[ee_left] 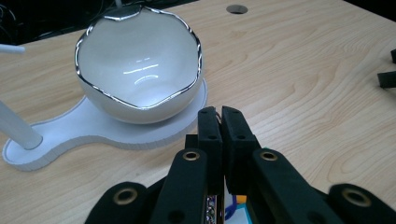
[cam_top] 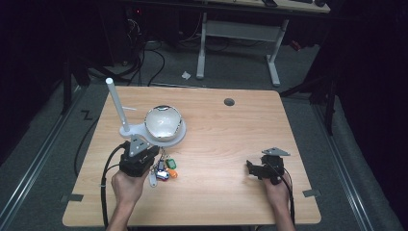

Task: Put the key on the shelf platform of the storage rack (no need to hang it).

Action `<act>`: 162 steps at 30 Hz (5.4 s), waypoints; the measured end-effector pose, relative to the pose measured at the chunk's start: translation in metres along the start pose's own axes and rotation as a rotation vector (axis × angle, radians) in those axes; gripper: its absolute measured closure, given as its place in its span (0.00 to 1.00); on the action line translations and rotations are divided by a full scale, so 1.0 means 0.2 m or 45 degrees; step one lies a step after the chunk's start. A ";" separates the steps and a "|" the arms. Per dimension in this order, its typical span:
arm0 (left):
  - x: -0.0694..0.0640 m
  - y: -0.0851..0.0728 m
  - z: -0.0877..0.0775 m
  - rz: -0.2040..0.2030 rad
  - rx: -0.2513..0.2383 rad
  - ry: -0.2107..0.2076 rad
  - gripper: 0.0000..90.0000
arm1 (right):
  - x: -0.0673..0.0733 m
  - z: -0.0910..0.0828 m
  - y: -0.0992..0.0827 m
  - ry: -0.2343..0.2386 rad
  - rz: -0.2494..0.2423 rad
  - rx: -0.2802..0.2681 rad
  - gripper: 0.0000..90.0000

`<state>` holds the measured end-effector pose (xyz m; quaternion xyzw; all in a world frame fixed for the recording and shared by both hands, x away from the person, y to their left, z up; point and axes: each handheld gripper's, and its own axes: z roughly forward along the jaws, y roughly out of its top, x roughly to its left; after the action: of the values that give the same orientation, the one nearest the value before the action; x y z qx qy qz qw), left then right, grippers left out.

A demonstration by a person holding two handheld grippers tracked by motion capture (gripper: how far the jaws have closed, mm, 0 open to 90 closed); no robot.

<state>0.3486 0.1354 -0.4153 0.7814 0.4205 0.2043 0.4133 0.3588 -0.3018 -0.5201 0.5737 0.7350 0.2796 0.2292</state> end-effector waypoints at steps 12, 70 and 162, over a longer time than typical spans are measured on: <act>0.04 0.08 -0.07 -0.001 0.002 -0.075 0.97 | 0.00 0.00 0.00 0.000 0.000 0.000 0.17; 0.28 0.64 -0.15 -0.019 -0.022 -0.163 0.97 | 0.00 0.00 0.00 0.000 0.000 0.000 0.17; 0.36 0.55 0.37 -0.031 0.120 -0.098 0.97 | 0.00 0.00 0.00 0.000 0.000 0.000 0.17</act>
<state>0.4936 0.1264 -0.3701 0.8020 0.4230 0.1492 0.3945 0.3588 -0.3018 -0.5201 0.5737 0.7349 0.2798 0.2292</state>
